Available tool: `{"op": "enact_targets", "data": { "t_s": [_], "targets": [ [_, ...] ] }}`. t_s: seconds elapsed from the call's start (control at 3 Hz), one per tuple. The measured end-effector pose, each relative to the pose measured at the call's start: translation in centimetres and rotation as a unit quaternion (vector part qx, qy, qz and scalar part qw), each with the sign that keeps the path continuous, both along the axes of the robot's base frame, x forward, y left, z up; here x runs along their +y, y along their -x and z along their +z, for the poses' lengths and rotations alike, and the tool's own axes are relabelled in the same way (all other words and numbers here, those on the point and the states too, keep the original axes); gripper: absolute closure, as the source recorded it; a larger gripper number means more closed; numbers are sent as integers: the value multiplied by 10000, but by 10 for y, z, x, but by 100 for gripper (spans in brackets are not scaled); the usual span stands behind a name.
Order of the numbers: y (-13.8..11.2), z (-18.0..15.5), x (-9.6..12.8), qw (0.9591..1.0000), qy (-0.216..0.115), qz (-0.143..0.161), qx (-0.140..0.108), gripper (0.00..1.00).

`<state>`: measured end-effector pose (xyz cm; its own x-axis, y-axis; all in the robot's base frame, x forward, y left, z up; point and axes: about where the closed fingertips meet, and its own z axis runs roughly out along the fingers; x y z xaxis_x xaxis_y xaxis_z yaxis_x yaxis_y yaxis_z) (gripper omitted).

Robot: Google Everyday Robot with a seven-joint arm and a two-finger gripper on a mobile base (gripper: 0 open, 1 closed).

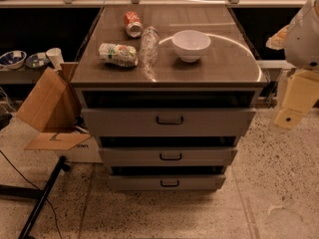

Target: Open middle drawer

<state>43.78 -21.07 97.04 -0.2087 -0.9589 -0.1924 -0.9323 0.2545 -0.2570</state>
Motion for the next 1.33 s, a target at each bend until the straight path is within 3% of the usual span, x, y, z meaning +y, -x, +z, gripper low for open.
{"op": "enact_targets", "data": {
  "t_s": [0.67,1.33],
  "targets": [
    [8,-45,23,9998,15,171,64,0],
    [17,-143,55,9986,-297,256,367,0]
  ]
}}
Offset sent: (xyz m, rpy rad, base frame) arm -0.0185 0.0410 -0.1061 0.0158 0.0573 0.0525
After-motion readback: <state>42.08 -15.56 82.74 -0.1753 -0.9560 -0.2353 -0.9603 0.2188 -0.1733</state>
